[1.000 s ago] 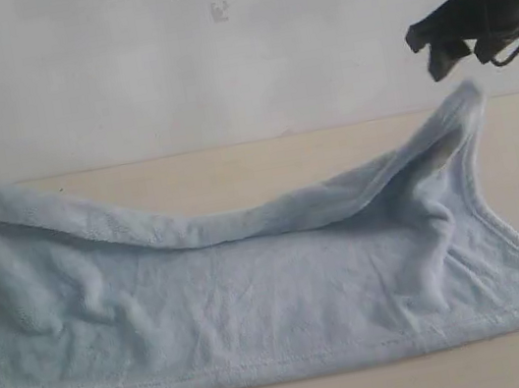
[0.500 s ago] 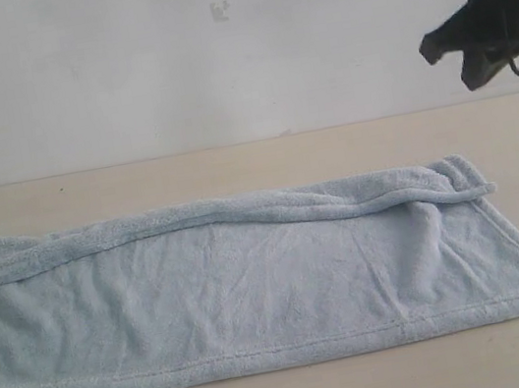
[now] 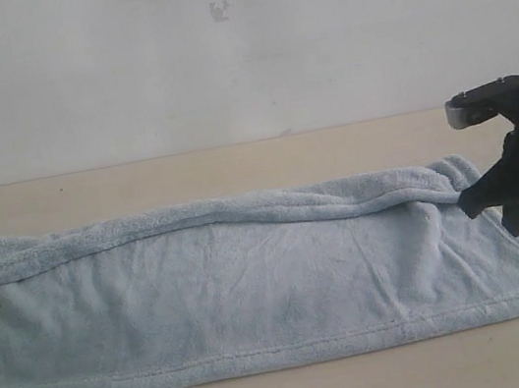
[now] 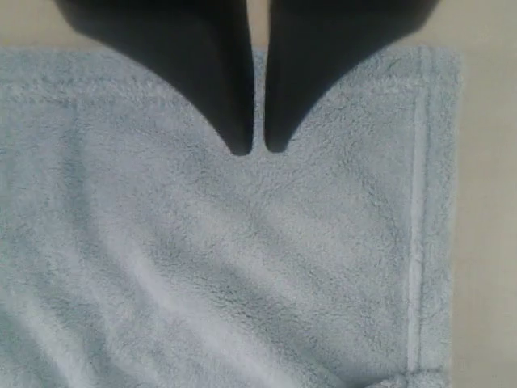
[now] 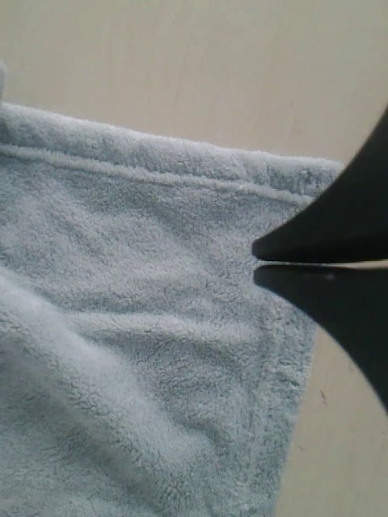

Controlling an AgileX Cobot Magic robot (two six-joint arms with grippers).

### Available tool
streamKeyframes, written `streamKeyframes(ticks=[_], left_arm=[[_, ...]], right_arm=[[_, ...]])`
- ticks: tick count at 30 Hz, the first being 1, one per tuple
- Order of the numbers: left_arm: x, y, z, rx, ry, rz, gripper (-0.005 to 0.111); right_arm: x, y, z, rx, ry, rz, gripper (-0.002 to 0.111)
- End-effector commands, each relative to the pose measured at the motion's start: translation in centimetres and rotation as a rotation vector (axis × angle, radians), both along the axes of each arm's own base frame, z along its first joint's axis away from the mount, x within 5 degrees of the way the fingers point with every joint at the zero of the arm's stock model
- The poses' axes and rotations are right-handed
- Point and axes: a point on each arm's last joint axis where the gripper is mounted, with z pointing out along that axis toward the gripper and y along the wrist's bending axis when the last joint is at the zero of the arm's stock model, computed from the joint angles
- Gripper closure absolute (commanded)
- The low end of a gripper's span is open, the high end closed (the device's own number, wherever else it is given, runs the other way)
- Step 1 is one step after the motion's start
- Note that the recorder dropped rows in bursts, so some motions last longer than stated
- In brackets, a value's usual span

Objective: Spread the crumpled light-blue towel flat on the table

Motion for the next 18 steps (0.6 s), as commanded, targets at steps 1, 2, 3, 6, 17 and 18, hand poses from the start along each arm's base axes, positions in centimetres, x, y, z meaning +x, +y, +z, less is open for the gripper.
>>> streamKeyframes(ticks=[1,2,3,6,17,18], left_arm=[[0.8,0.4,-1.6,0.031,-0.006,-0.030,0.103],[0.9,0.7,-2.1,0.029,0.001,-0.023,0.103],[1.1,0.9,-2.4,0.028,0.001,-0.015,0.103],[1.5,1.6,-3.2,0.028,-0.013,0.000,0.103],[1.8,2.1,-3.8,0.028,-0.033,0.013,0.103],[1.8,2.1,-4.1,0.027,-0.025,0.013,0.103]], right_arm=[[0.0,0.0,0.3,0.012,-0.024,-0.003,0.108],[0.0,0.0,0.3,0.011,-0.026,-0.001,0.108],[0.0,0.1,0.3,0.015,-0.029,-0.002,0.108],[0.1,0.2,0.4,0.031,-0.044,0.003,0.108],[0.5,0.8,-1.3,0.046,-0.006,0.038,0.108],[0.6,0.8,-1.7,0.045,0.002,0.037,0.108]])
